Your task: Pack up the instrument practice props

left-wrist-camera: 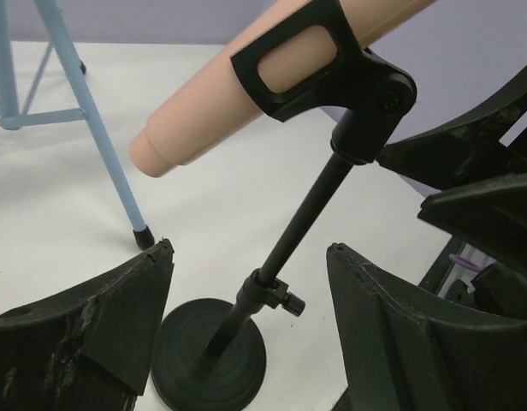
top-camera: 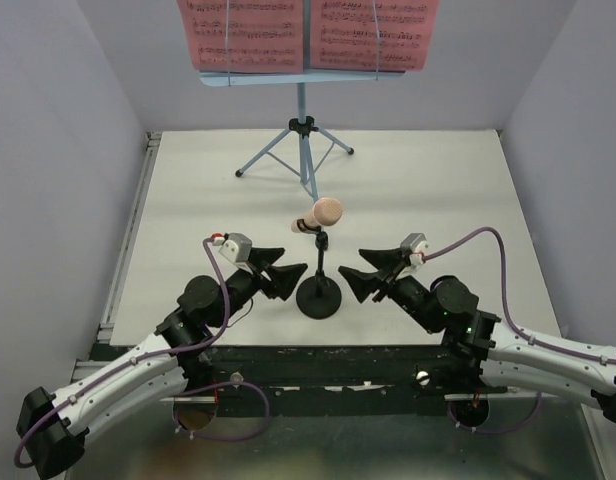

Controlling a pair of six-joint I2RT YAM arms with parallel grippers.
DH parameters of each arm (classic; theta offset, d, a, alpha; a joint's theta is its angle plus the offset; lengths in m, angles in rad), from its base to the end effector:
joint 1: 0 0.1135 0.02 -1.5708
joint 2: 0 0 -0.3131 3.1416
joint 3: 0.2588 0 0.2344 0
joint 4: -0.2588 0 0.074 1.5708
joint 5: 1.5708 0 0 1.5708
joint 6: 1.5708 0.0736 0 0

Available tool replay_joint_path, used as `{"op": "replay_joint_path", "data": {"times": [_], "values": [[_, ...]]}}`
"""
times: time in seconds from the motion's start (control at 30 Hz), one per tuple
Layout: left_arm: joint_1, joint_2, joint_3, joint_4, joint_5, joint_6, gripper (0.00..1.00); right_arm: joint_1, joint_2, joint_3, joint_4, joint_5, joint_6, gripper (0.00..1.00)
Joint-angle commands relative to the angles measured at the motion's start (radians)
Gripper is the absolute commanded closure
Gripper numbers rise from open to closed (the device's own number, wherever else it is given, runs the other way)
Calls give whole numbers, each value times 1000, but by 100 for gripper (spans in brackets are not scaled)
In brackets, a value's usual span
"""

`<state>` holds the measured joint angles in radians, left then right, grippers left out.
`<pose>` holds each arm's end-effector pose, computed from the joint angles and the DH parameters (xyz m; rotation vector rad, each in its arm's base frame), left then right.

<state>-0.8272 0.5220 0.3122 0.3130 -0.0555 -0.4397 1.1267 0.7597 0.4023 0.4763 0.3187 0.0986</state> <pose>0.0906 -0.0925 0.2963 0.2510 1.5262 -0.9802 0.0935 0.1428 0.3231 -0.4945 1.4208 0.7644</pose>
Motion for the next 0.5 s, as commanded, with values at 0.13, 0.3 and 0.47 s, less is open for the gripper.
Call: {"op": "replay_joint_path", "data": {"times": [0.13,0.3,0.47], "values": [[-116,240,30,251,-40,56,20,5,-89,13,-318,68,265,30],[-147,323,54,316,-107,84,21,5,-146,-5,-367,68,302,30],[-161,348,88,330,-138,165,25,4,-180,-20,-386,79,334,31]]}}
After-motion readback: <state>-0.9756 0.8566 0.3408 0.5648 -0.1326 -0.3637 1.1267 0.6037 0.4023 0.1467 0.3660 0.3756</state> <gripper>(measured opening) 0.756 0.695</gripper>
